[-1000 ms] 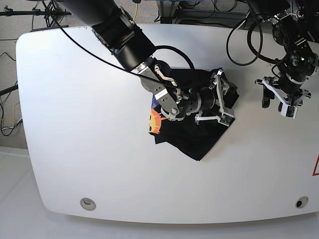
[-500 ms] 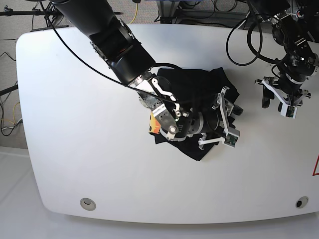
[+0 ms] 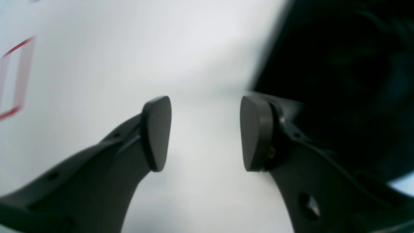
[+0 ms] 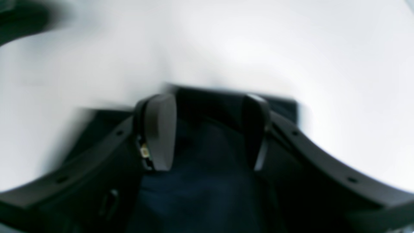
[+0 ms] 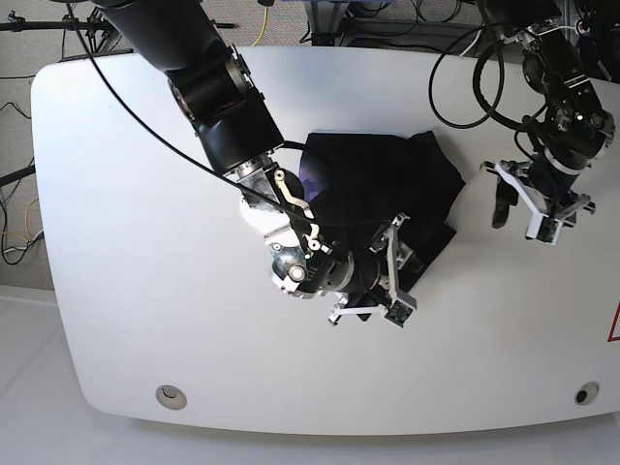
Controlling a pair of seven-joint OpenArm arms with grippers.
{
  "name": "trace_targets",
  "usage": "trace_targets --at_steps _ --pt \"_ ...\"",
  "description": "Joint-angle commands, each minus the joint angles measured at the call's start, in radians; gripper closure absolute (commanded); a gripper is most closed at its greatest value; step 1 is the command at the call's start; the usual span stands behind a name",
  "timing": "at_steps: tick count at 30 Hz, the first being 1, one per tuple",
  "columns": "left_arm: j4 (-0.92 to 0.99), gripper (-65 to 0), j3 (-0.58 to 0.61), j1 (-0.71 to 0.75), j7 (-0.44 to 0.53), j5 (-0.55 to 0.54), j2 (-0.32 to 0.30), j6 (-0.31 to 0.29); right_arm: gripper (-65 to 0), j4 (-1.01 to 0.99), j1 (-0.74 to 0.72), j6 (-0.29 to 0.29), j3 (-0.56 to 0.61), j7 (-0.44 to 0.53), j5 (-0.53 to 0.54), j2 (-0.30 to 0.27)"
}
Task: Fold the T-shirt properly
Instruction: 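Grasp the bundle edge with the left gripper beside the right gripper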
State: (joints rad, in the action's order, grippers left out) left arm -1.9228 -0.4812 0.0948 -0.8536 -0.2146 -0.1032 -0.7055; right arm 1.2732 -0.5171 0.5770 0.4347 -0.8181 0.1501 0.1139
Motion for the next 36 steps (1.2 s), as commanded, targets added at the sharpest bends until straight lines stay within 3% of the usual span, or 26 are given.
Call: trace_targets --at_steps 1,8,12,14,16,20,36 --pt "-0.017 -31.3 0.032 -0.01 -0.017 -0.009 -0.011 0.007 -31.1 -0.023 -0.03 0.008 -0.023 0.024 -0.05 0.014" --pt "-0.019 -29.7 0.166 -0.01 -0.14 -0.01 0.012 0.007 -28.6 -0.128 -0.035 0.016 -0.093 0.058 -0.177 0.014" --pt "-0.019 -21.0 0.215 -0.01 -0.204 -0.01 0.038 0.007 -15.7 -0.155 -0.033 0.016 -0.135 0.079 -0.211 0.014" --pt "-0.019 -13.9 0.229 -0.01 -0.238 -0.01 0.053 0.007 -4.8 -0.175 -0.033 0.016 -0.158 0.081 -0.218 0.014" --pt "-0.017 -7.0 0.237 -0.01 -0.27 -0.01 0.064 0.007 0.0 -0.195 -0.035 0.016 -0.176 0.082 -0.217 0.014" --pt "-0.014 -0.5 0.238 -0.01 -0.319 -0.009 0.079 0.007 -2.0 -0.209 -0.036 0.01 -0.205 0.084 -0.218 0.014" --pt "0.167 -0.5 0.255 -0.019 -0.298 -0.001 0.075 0.007 0.0 -0.206 0.005 0.01 -0.222 0.104 -0.209 -0.03"
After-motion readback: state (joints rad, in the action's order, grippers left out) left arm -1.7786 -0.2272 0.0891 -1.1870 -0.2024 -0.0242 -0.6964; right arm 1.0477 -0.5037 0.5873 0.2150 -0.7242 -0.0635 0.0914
